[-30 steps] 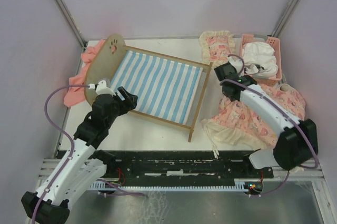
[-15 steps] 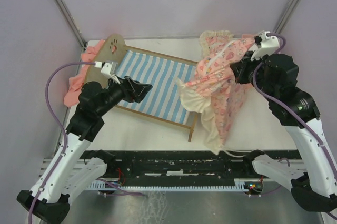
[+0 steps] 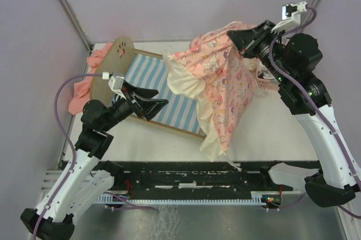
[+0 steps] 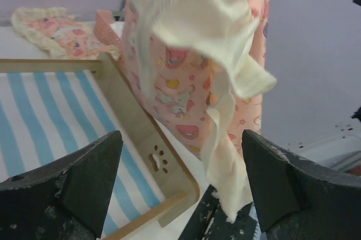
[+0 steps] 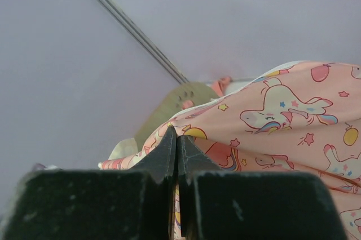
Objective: Set up the pet bed
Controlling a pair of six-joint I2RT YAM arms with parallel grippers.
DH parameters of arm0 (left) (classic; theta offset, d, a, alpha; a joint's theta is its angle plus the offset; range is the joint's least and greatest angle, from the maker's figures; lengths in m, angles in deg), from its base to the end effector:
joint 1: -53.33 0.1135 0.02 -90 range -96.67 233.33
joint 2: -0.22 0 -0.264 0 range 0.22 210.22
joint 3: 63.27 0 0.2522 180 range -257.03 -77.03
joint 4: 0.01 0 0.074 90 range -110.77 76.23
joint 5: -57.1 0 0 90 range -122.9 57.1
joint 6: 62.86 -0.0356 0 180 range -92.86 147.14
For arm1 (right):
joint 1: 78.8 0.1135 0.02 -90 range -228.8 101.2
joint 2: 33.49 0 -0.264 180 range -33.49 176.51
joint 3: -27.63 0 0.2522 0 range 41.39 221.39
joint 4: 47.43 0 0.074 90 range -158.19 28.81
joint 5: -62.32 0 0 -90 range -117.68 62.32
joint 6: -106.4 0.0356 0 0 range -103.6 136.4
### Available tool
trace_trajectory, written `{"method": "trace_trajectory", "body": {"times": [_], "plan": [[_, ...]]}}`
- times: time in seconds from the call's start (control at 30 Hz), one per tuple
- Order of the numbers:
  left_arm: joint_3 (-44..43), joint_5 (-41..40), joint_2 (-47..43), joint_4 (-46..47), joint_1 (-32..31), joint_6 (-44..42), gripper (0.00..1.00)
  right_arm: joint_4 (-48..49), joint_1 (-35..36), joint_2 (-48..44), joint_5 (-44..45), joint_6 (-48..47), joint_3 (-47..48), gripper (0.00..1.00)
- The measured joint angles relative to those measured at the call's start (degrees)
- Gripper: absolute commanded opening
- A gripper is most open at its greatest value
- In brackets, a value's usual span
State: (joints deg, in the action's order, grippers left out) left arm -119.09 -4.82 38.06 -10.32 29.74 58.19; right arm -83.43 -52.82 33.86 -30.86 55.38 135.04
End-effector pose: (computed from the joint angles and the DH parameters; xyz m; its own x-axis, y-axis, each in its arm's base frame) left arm 0.1361 -0.0777 0.3674 -0.2978 -0.3665 -0.8815 0.7318 0.5052 -0.4573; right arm 0.1975 0.0984 0.5272 -0.2569 0.5735 -0.7779 -0.4187 0.6594 0.6244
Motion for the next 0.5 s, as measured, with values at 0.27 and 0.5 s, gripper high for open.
{"method": "trace_trajectory", "body": {"times": [0.27, 0.5], "plan": [[8.39, 3.74, 6.40, 19.12, -2.78, 13.22, 0.94, 13.49, 1.07, -1.01, 8.20, 11.89, 0.00, 0.02], [9.90, 1.92, 11.61, 25.83, -10.40, 15.67, 0.94, 16.96, 1.99, -0.17, 16.13, 16.57, -0.35, 0.02]]}}
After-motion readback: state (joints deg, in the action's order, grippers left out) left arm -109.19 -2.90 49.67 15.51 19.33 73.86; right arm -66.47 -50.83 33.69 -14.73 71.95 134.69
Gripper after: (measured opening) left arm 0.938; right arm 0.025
